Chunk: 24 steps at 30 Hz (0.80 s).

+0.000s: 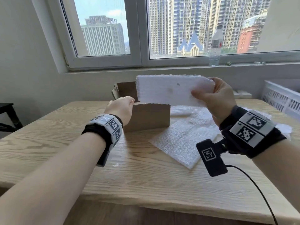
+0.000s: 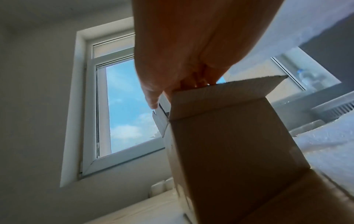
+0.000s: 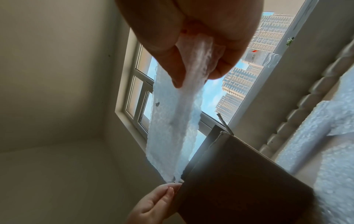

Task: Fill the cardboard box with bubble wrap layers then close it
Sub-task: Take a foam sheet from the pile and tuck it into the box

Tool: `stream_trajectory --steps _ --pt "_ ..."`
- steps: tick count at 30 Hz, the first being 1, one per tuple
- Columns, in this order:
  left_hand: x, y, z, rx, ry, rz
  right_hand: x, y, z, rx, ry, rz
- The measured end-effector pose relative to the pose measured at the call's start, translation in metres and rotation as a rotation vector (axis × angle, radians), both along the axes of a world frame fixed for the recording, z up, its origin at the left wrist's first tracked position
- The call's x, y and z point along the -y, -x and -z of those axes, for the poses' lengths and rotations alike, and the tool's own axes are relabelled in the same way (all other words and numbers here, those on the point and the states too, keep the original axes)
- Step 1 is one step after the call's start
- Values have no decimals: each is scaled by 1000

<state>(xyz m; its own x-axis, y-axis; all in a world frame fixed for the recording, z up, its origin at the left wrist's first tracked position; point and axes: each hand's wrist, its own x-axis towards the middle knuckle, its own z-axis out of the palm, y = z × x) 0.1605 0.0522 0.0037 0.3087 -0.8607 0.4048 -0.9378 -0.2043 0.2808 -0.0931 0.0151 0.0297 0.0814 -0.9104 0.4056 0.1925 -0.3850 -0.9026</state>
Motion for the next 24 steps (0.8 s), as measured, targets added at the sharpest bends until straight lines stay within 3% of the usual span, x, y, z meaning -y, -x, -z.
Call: stream_trajectory --steps 2,5,9,15,21,24 --pt "6 -1 -2 0 22 -13 4 -4 -4 13 1 -6" --pt "11 1 -6 -55 -94 9 10 -13 -8 -9 -3 -10" --pt "11 -1 -1 99 -209 14 14 -32 -11 -67 27 24" --pt "-1 2 17 133 -214 78 21 -57 -18 -354 116 218" --pt "-13 5 25 215 -241 114 12 -74 -12 -521 69 175" --pt "-17 7 29 199 -237 105 6 -76 -8 -710 109 238"
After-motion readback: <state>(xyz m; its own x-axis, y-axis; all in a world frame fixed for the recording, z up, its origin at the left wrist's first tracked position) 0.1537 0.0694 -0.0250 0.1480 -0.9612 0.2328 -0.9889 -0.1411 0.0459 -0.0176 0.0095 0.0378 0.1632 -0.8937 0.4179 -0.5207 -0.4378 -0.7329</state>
